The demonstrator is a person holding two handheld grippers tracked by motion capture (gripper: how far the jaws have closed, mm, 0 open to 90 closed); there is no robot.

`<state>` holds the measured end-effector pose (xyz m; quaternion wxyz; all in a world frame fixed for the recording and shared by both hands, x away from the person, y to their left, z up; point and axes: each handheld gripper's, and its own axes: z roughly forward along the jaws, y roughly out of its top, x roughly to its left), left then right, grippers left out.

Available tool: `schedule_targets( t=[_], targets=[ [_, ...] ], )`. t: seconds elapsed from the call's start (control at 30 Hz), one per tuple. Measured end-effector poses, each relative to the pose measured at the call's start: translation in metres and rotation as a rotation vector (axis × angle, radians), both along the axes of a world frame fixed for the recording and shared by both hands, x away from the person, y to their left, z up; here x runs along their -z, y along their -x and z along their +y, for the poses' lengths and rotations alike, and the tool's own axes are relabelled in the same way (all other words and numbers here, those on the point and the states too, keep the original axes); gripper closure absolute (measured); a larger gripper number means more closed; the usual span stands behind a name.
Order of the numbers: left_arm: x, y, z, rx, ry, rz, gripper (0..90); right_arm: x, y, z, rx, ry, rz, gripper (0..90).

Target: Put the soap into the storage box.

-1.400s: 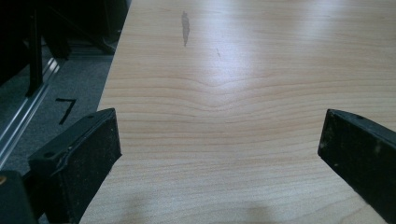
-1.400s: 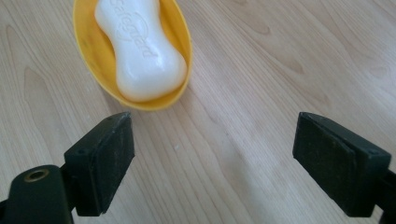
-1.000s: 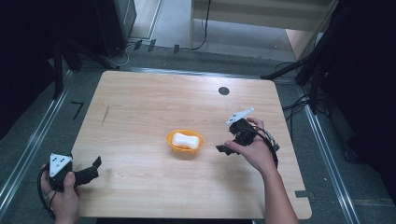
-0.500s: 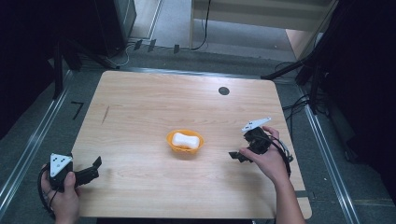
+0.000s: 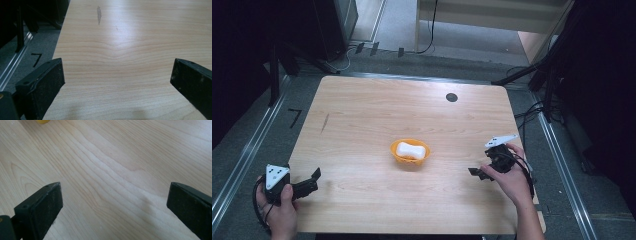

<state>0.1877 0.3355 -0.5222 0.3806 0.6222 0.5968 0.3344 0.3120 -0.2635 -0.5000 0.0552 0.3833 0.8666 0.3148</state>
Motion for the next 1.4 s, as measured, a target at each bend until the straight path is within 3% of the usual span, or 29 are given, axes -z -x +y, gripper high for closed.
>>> schedule_targets(
  t=[0.53, 0.93, 1.4],
  targets=[
    [0.000, 0.000, -0.001, 0.004, -0.007, 0.005, 0.0, 0.020, 0.027, -0.041, 0.102, -0.048, -0.047, 1.0],
    [0.000, 0.000, -0.001, 0.004, -0.008, 0.005, 0.0, 0.031, 0.044, -0.060, 0.162, -0.060, -0.075, 1.1],
    [0.000, 0.000, -0.001, 0.003, -0.009, 0.003, 0.0, 0.041, 0.068, -0.083, 0.245, -0.116, -0.121, 1.1]
  ],
)
